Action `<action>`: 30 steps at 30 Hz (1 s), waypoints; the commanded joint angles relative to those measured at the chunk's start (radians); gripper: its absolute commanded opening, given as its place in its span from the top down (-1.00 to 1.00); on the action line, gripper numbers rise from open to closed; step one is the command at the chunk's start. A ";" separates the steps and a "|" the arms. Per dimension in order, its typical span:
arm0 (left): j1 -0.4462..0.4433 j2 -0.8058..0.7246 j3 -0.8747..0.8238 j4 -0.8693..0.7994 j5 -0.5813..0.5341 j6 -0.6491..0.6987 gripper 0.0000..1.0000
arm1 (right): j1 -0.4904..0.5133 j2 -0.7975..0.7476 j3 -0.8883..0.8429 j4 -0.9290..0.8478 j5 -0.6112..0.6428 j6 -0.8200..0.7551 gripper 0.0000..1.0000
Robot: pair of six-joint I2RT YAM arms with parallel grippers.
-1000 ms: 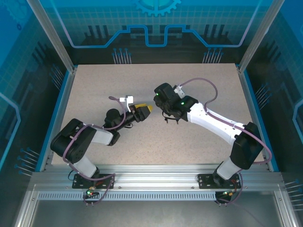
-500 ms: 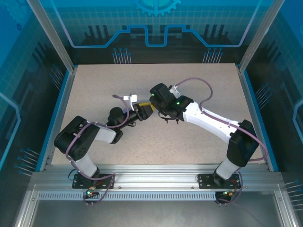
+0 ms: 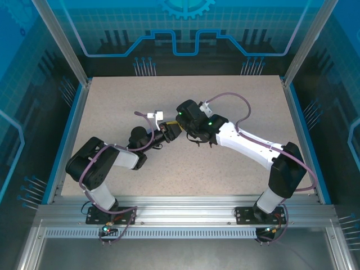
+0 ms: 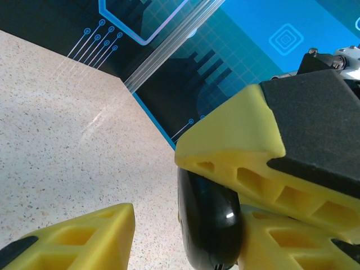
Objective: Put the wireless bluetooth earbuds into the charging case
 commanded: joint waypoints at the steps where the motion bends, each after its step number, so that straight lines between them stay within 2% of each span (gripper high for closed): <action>1: -0.006 0.015 0.028 0.039 0.008 0.005 0.04 | 0.021 0.009 0.024 0.009 0.007 0.006 0.29; 10: -0.006 0.019 0.029 0.039 0.017 0.006 0.41 | 0.031 0.021 0.031 0.037 -0.014 0.008 0.27; 13: -0.007 0.011 0.028 0.039 0.023 0.009 0.65 | 0.038 0.025 0.050 0.046 -0.018 0.006 0.09; 17: -0.006 -0.007 0.017 0.039 0.022 0.010 0.77 | 0.039 0.011 0.079 0.043 0.004 -0.021 -0.40; 22: -0.006 -0.033 0.001 0.038 0.026 0.010 1.00 | 0.034 -0.032 0.108 0.003 0.049 -0.079 -0.58; 30: 0.036 -0.089 -0.003 0.022 0.086 -0.021 1.00 | -0.001 -0.152 0.047 -0.009 0.062 -0.291 -0.61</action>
